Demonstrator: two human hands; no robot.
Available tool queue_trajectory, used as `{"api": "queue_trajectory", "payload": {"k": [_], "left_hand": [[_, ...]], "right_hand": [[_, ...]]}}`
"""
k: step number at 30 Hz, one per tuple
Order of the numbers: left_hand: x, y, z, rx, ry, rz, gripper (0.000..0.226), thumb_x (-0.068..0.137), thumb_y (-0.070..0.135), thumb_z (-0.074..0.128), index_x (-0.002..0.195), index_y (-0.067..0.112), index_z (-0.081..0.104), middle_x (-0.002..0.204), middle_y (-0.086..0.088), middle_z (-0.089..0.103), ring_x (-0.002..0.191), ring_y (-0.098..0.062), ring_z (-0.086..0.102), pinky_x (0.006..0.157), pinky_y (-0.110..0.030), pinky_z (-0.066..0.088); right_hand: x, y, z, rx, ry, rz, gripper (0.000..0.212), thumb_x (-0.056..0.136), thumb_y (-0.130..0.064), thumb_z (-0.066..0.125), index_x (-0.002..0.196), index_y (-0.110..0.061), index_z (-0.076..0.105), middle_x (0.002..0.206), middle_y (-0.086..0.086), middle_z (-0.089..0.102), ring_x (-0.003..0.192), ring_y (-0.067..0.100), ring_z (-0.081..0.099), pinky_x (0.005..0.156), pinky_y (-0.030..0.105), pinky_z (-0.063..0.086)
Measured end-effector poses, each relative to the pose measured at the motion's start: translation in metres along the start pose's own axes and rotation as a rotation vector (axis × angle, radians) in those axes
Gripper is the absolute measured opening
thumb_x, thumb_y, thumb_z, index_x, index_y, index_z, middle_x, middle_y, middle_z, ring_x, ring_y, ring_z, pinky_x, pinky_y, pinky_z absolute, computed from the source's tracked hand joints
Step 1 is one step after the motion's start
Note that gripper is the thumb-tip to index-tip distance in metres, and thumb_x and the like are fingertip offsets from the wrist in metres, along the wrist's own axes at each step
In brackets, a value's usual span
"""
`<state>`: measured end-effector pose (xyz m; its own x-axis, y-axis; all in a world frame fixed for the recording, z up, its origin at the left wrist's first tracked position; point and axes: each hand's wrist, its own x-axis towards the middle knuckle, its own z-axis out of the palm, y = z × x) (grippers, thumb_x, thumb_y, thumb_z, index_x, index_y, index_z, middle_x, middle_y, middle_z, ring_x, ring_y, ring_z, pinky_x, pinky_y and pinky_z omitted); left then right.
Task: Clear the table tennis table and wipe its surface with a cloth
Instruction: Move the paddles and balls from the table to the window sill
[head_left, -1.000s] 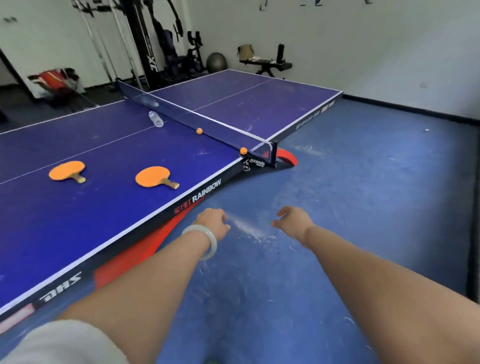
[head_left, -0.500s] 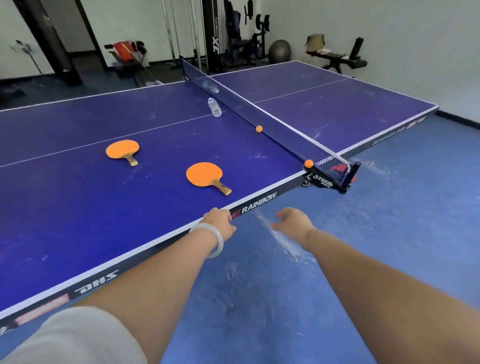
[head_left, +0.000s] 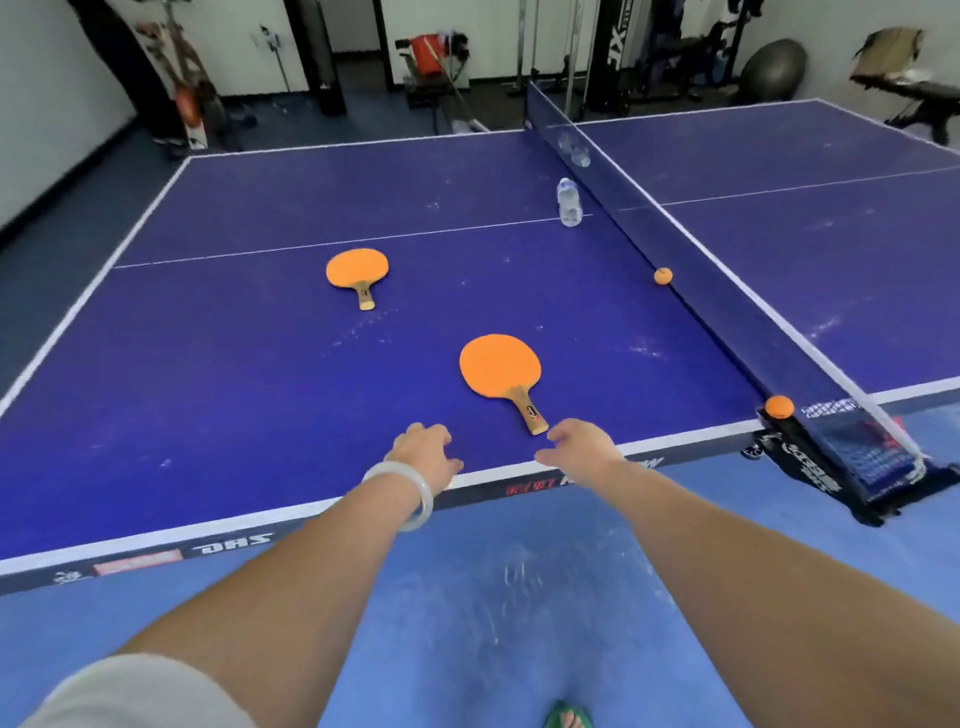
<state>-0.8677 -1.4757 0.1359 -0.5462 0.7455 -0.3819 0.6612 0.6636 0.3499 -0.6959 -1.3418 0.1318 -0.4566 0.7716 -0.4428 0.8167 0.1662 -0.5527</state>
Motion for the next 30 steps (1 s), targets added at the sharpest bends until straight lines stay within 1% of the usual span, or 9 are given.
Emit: {"api": "queue_trajectory", "payload": {"k": [3, 7, 9, 11, 14, 18, 21, 24, 30], "left_hand": [[0.010, -0.008, -0.004, -0.040, 0.021, -0.066, 0.045, 0.098, 0.034, 0.056, 0.139, 0.018, 0.047, 0.135, -0.007, 0.043, 0.113, -0.026, 0.054, 0.093, -0.040, 0.050], [0.016, -0.028, -0.004, -0.069, 0.001, -0.164, 0.046, 0.098, 0.034, 0.055, 0.140, 0.018, 0.046, 0.135, -0.007, 0.042, 0.116, -0.027, 0.051, 0.095, -0.041, 0.049], [0.023, -0.040, -0.005, -0.063, -0.012, -0.199, 0.046, 0.099, 0.035, 0.054, 0.141, 0.019, 0.045, 0.135, -0.007, 0.041, 0.117, -0.027, 0.051, 0.096, -0.040, 0.049], [0.035, -0.052, -0.009, -0.052, -0.013, -0.216, 0.047, 0.099, 0.035, 0.054, 0.141, 0.020, 0.044, 0.136, -0.007, 0.041, 0.117, -0.027, 0.051, 0.096, -0.040, 0.049], [0.058, -0.068, -0.016, -0.044, -0.012, -0.213, 0.047, 0.098, 0.035, 0.055, 0.142, 0.019, 0.044, 0.137, -0.008, 0.041, 0.116, -0.027, 0.052, 0.095, -0.040, 0.050], [0.093, -0.088, -0.030, -0.016, -0.024, -0.170, 0.048, 0.099, 0.036, 0.055, 0.142, 0.019, 0.044, 0.140, -0.008, 0.041, 0.120, -0.027, 0.050, 0.093, -0.037, 0.051], [0.121, -0.103, -0.042, 0.018, -0.041, -0.130, 0.048, 0.099, 0.037, 0.055, 0.142, 0.020, 0.044, 0.139, -0.007, 0.042, 0.121, -0.027, 0.050, 0.094, -0.036, 0.051], [0.151, -0.119, -0.054, 0.024, -0.050, -0.102, 0.048, 0.098, 0.037, 0.056, 0.142, 0.020, 0.044, 0.138, -0.007, 0.043, 0.122, -0.027, 0.048, 0.094, -0.037, 0.051], [0.199, -0.149, -0.071, 0.032, -0.100, -0.061, 0.050, 0.098, 0.036, 0.057, 0.142, 0.019, 0.043, 0.137, -0.006, 0.041, 0.123, -0.026, 0.044, 0.095, -0.039, 0.050]], "right_hand": [[0.024, -0.018, 0.000, -0.064, -0.069, -0.054, 0.045, 0.091, -0.031, 0.066, 0.131, -0.014, 0.054, 0.097, -0.001, 0.055, 0.071, 0.013, 0.050, 0.059, 0.022, 0.038], [0.046, -0.043, 0.013, -0.101, -0.133, -0.158, 0.052, 0.090, -0.031, 0.068, 0.136, -0.022, 0.047, 0.142, -0.006, 0.041, 0.068, 0.009, 0.056, 0.050, 0.018, 0.041], [0.056, -0.056, 0.022, -0.070, -0.148, -0.136, 0.046, 0.088, -0.033, 0.071, 0.128, -0.020, 0.053, 0.123, -0.005, 0.052, 0.082, 0.015, 0.062, 0.068, 0.029, 0.055], [0.067, -0.067, 0.029, -0.050, -0.171, -0.103, 0.045, 0.087, -0.033, 0.073, 0.126, -0.020, 0.056, 0.093, -0.006, 0.051, 0.089, 0.018, 0.063, 0.086, 0.039, 0.056], [0.082, -0.081, 0.037, -0.072, -0.178, -0.077, 0.043, 0.090, -0.030, 0.071, 0.128, -0.016, 0.056, 0.080, -0.007, 0.037, 0.080, 0.016, 0.059, 0.092, 0.038, 0.054], [0.101, -0.101, 0.046, -0.101, -0.166, -0.050, 0.042, 0.094, -0.034, 0.065, 0.131, -0.020, 0.052, 0.085, -0.009, 0.042, 0.081, 0.010, 0.049, 0.080, 0.029, 0.053], [0.120, -0.121, 0.054, -0.065, -0.166, -0.019, 0.043, 0.094, -0.034, 0.065, 0.132, -0.019, 0.051, 0.111, -0.001, 0.058, 0.083, 0.010, 0.051, 0.074, 0.025, 0.051], [0.137, -0.141, 0.063, -0.056, -0.166, -0.002, 0.041, 0.095, -0.033, 0.064, 0.131, -0.020, 0.050, 0.124, 0.001, 0.057, 0.094, 0.013, 0.052, 0.063, 0.018, 0.043], [0.168, -0.165, 0.086, 0.042, -0.142, 0.077, 0.042, 0.093, -0.029, 0.066, 0.132, -0.018, 0.052, 0.126, 0.002, 0.057, 0.103, 0.016, 0.055, 0.086, 0.027, 0.049]]}}
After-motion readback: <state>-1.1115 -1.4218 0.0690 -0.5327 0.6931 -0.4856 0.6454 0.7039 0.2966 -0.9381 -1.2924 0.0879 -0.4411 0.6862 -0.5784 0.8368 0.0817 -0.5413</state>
